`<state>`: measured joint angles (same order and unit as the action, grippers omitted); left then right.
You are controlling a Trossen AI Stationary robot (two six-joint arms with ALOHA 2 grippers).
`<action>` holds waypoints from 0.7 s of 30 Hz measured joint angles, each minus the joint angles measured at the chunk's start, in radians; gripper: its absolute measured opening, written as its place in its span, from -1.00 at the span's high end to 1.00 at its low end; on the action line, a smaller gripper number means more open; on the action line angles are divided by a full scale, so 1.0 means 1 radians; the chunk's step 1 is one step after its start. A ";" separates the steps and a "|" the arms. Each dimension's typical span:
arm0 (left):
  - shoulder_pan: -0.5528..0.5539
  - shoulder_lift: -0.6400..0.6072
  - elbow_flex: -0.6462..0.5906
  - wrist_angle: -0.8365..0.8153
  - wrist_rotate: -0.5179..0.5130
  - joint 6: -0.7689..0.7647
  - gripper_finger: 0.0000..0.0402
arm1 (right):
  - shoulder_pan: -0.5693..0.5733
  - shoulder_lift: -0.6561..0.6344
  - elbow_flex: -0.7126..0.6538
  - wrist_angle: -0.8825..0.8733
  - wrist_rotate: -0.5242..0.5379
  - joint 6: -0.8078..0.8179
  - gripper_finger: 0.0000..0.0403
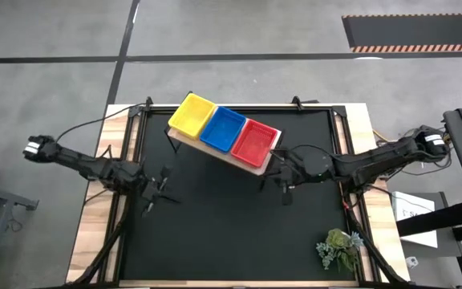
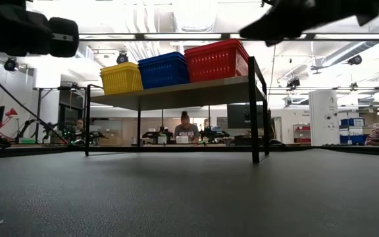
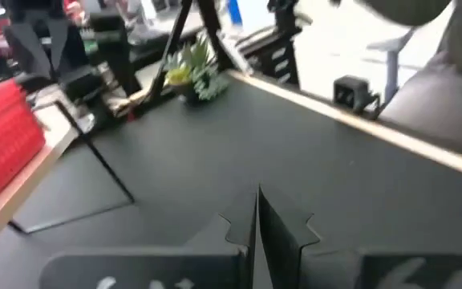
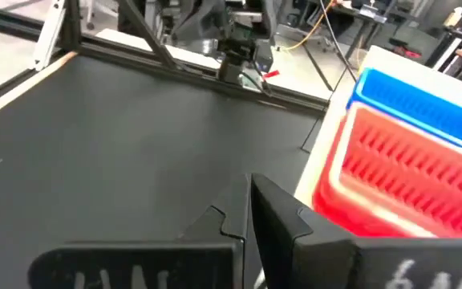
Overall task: Stack baskets on shelf by color
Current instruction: Return to Home Position
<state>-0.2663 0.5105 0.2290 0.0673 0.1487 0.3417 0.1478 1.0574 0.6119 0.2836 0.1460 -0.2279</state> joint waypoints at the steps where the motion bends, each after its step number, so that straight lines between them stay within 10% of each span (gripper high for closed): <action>1: 0.010 -0.013 -0.001 -0.004 0.022 -0.005 0.99 | 0.000 -0.021 -0.019 -0.001 0.000 0.000 0.96; 21: 0.022 -0.489 -0.060 -0.240 -0.079 -0.047 0.99 | 0.000 -0.456 -0.359 0.090 -0.042 -0.043 0.96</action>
<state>-0.2440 0.0218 0.1687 -0.1730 0.0700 0.2943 0.1478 0.6012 0.2527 0.3735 0.1041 -0.2714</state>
